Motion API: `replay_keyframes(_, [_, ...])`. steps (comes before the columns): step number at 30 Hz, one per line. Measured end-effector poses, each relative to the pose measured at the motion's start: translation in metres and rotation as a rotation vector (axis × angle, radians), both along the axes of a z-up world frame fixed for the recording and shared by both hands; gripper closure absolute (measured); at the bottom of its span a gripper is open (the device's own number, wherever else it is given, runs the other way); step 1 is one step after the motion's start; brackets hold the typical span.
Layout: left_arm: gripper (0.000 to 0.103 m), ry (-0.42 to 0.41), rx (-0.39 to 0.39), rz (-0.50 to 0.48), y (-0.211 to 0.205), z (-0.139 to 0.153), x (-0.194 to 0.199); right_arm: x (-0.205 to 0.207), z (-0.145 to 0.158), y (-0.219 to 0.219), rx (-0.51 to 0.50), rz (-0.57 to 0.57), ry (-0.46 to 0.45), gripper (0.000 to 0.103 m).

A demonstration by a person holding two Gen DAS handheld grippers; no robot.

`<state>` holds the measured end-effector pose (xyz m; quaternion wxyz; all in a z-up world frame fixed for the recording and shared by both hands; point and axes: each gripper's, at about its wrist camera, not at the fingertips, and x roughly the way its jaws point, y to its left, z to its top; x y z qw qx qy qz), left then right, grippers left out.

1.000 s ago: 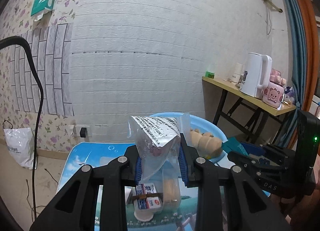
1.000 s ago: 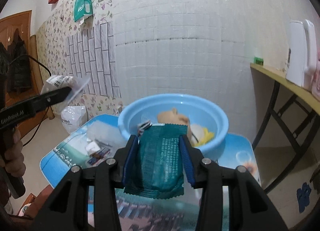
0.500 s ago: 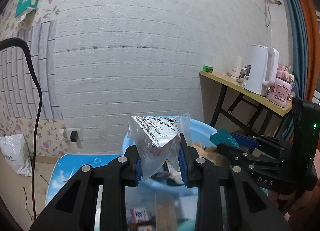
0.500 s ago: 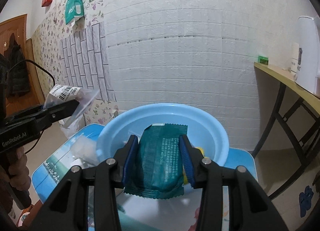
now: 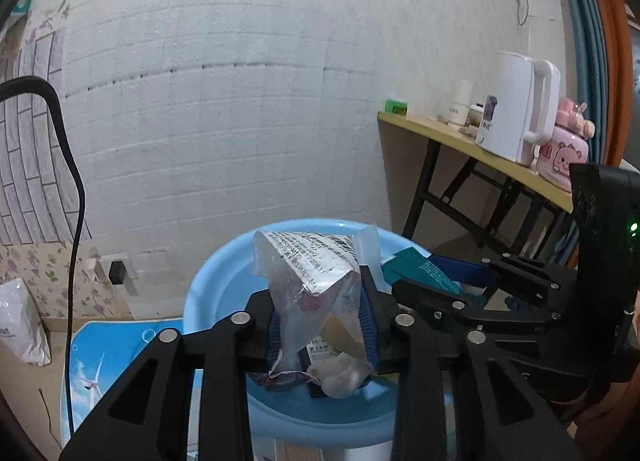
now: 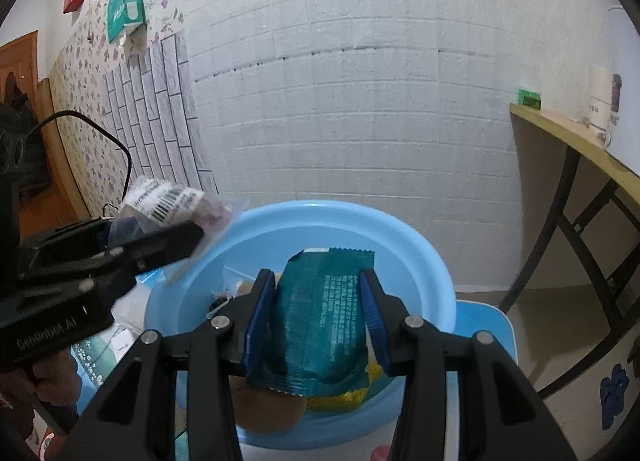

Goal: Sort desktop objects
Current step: 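Open both tools to drop the bag and green packet into the basin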

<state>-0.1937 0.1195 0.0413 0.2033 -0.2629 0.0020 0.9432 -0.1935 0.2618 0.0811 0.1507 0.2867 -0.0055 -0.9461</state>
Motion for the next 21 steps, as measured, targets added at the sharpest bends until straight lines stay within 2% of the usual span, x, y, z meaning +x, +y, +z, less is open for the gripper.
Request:
replay_keyframes(2, [0.063,-0.005,-0.001,0.009,-0.001,-0.003,-0.001,-0.001,-0.002,-0.002,0.021,-0.008,-0.006,0.055])
replay_keyframes(4, [0.051,-0.01,-0.006,0.029,-0.004,-0.005,-0.002,-0.002,-0.003,-0.001,0.029,-0.012,-0.016,0.047])
replay_keyframes(6, [0.051,-0.006,-0.005,0.041,-0.008,-0.003,-0.002,-0.001,-0.003,0.001,0.025,-0.02,-0.022,0.044])
replay_keyframes(17, [0.049,0.038,-0.022,0.1,-0.031,0.015,0.017,0.015,0.016,0.003,-0.017,-0.053,-0.007,0.043])
replay_keyframes(21, [0.048,0.06,-0.033,0.122,-0.041,0.021,0.03,0.024,0.023,0.002,-0.076,-0.029,-0.024,0.043])
